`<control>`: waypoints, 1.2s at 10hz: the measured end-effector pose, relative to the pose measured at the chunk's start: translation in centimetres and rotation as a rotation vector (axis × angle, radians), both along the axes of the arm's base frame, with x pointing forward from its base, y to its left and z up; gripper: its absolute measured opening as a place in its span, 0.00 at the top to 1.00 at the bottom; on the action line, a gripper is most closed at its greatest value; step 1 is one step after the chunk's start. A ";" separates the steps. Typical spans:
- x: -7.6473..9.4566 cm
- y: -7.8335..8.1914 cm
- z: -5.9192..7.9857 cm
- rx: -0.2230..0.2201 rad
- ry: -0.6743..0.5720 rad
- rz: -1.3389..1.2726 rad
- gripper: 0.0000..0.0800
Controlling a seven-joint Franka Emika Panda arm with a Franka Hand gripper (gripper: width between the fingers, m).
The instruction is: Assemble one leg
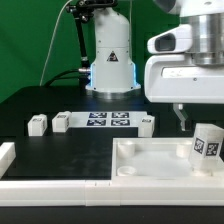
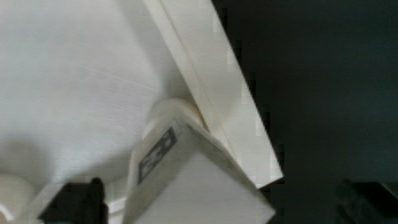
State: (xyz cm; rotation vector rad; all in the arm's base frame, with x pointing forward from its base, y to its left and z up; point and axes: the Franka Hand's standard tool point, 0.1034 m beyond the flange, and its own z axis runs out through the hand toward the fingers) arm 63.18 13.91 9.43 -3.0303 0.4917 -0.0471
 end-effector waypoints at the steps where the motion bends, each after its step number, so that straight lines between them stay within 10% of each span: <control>1: 0.1 -0.1 0.0 -0.017 -0.008 0.134 0.19; 6: 0.5 -1.0 -0.3 -0.053 -0.059 0.543 0.19; 8: 0.3 -3.5 -0.7 0.006 -0.093 0.574 0.19; 11: 0.3 -3.3 -0.8 0.007 -0.092 0.577 0.19; 12: 0.3 -3.3 -0.8 0.007 -0.092 0.576 0.34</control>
Offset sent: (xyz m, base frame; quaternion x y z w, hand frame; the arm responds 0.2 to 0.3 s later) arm -0.0030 -0.0020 -0.0034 -0.0306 0.0068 -0.2503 0.9677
